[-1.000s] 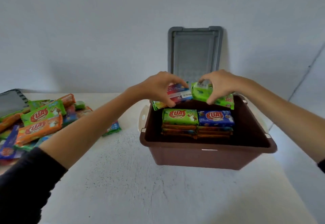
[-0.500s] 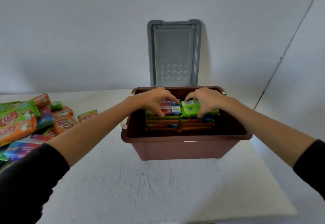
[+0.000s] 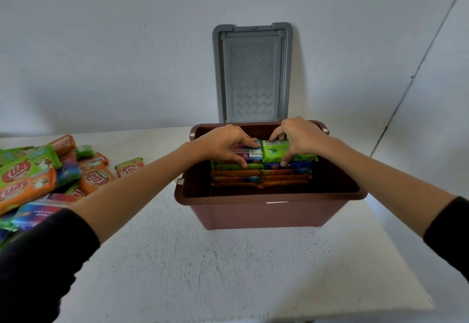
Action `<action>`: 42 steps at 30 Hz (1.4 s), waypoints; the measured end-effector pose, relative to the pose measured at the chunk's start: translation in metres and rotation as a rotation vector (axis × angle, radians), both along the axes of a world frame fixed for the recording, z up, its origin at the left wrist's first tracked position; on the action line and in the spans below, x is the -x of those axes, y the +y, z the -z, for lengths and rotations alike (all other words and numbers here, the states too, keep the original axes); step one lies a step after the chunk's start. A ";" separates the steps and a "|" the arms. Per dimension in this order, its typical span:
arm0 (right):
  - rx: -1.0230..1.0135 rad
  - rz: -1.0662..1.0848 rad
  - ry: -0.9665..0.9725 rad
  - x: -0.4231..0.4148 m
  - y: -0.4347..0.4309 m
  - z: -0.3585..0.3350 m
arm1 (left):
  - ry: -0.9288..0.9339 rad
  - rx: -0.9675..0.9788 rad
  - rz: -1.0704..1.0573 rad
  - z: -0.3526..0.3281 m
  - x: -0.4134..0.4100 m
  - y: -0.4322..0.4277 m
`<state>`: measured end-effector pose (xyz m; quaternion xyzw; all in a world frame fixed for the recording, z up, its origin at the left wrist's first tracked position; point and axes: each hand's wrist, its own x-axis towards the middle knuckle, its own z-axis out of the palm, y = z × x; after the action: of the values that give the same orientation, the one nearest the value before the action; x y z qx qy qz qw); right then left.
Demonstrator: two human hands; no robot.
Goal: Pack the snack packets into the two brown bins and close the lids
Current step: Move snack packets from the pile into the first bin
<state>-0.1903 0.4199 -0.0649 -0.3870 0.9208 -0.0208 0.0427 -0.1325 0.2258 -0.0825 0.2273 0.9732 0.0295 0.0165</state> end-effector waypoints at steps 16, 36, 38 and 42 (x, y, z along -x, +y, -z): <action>0.183 -0.037 -0.168 0.012 -0.004 -0.004 | -0.021 -0.202 -0.037 -0.018 0.007 0.002; 0.407 -0.461 -0.287 -0.044 -0.209 -0.015 | 0.464 -0.419 -1.177 -0.016 -0.127 -0.152; 0.346 -0.509 -0.319 -0.054 -0.238 -0.008 | 0.298 -0.350 -1.304 -0.010 -0.146 -0.177; 0.009 -0.573 -0.321 -0.074 -0.288 0.009 | -0.181 -0.217 -1.423 0.008 -0.187 -0.222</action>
<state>-0.1165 0.1314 -0.0738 -0.6224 0.7559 -0.0726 0.1896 0.0545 0.0037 -0.0905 -0.4643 0.8717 0.1480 0.0511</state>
